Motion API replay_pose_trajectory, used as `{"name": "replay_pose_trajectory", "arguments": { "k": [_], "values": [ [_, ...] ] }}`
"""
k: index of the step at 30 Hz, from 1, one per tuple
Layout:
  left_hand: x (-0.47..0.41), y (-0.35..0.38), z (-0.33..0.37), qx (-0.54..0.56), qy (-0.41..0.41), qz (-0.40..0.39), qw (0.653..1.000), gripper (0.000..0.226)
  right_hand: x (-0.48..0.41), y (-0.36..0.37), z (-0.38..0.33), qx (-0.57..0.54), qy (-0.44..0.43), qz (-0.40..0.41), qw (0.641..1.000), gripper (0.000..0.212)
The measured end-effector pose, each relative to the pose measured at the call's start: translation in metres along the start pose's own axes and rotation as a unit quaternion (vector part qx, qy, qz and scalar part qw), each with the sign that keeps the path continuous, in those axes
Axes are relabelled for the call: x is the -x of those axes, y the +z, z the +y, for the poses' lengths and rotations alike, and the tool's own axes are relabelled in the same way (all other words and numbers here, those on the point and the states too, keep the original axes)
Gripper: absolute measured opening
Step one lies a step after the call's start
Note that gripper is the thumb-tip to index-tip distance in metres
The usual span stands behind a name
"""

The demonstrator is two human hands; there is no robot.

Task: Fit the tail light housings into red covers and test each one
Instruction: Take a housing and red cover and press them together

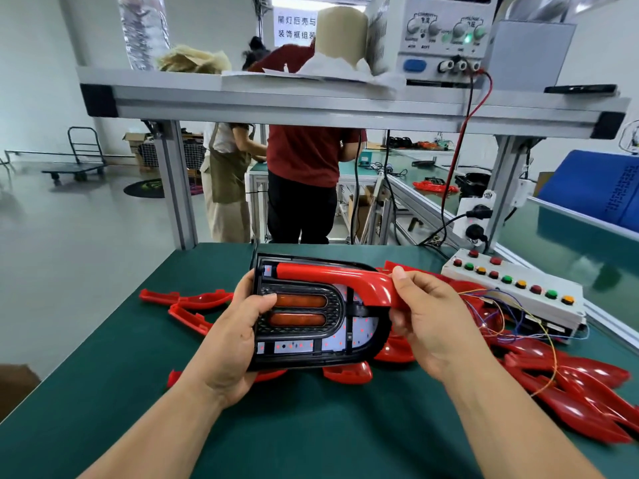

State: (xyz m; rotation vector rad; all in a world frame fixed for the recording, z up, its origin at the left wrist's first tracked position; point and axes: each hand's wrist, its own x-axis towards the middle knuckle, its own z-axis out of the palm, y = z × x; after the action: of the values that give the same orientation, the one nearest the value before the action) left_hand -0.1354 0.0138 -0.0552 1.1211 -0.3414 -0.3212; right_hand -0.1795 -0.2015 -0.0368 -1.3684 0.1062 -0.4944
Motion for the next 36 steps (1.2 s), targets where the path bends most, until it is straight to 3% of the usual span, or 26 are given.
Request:
{"name": "replay_pose_trajectory", "arguments": {
  "k": [2, 5, 14, 18, 23, 27, 36],
  "values": [
    [-0.001, 0.001, 0.000, -0.001, -0.002, 0.005, 1.000, 0.035, 0.000, -0.001, -0.004, -0.072, 0.015, -0.021, 0.997, 0.028],
    [-0.001, 0.001, 0.000, -0.001, -0.003, 0.008, 1.000, 0.036, 0.000, -0.003, -0.006, -0.078, -0.015, -0.047, 0.996, 0.026],
    [0.005, 0.002, 0.000, -0.001, 0.003, -0.016, 1.000, 0.029, 0.004, 0.006, 0.009, 0.132, -0.055, 0.010, 0.990, 0.034],
    [0.005, 0.003, -0.001, -0.025, -0.020, 0.004, 0.999, 0.060, 0.006, 0.012, 0.014, 0.225, -0.101, 0.058, 0.967, 0.031],
    [0.005, 0.001, -0.001, -0.033, -0.001, 0.005, 0.999, 0.064, 0.002, 0.009, 0.020, 0.271, -0.135, 0.110, 0.947, 0.020],
    [0.006, -0.002, -0.002, -0.043, -0.017, 0.004, 0.999, 0.077, 0.004, 0.009, 0.021, 0.270, -0.172, 0.079, 0.944, 0.020],
    [0.006, 0.000, 0.001, -0.023, -0.026, 0.030, 0.999, 0.079, 0.013, 0.011, 0.013, 0.323, -0.187, 0.032, 0.927, 0.018]
  ]
}}
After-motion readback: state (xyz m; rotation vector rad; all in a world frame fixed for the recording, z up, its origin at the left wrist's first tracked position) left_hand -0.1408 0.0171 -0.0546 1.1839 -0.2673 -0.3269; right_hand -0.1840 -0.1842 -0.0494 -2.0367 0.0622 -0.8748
